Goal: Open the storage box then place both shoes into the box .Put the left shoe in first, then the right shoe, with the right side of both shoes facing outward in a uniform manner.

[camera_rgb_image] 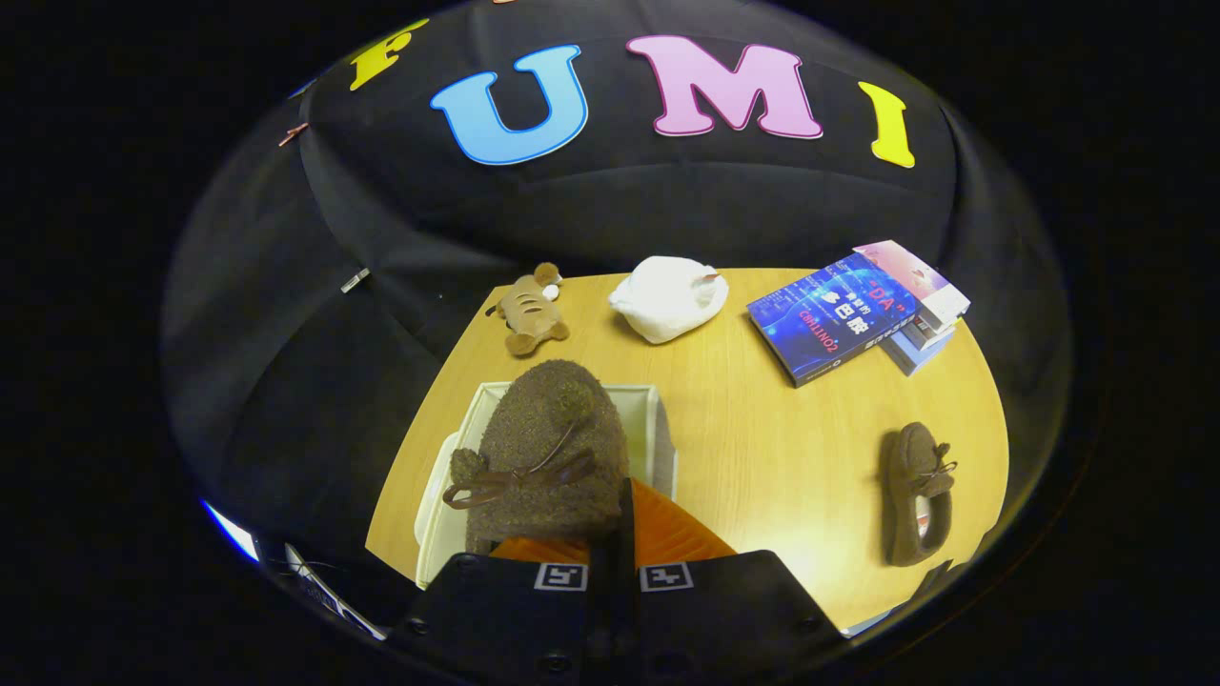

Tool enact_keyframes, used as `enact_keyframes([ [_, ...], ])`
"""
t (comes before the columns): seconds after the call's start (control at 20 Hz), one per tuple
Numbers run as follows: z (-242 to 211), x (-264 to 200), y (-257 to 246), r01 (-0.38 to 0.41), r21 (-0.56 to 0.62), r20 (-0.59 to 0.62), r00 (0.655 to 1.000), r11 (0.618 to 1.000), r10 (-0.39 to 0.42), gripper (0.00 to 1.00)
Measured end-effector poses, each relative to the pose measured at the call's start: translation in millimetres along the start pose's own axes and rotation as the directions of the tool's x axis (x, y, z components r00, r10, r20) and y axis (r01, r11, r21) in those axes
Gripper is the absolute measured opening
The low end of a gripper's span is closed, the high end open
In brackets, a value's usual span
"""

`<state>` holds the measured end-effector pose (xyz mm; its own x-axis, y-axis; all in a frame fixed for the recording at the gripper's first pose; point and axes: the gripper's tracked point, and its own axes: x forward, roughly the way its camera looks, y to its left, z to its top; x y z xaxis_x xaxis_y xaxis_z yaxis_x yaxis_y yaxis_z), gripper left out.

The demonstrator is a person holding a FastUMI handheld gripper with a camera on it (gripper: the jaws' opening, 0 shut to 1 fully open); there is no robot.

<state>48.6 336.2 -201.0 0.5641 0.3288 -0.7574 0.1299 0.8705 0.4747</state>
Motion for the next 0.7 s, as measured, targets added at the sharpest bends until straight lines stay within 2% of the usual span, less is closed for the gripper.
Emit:
enact_keyframes([
  [0.4, -57, 86, 29, 0.12, 0.035, -0.114, 0.987, 0.992, -0.115, 0.05],
  [0.7, -75, 109, 47, 0.134, 0.035, -0.156, 0.979, 0.99, -0.127, 0.07],
])
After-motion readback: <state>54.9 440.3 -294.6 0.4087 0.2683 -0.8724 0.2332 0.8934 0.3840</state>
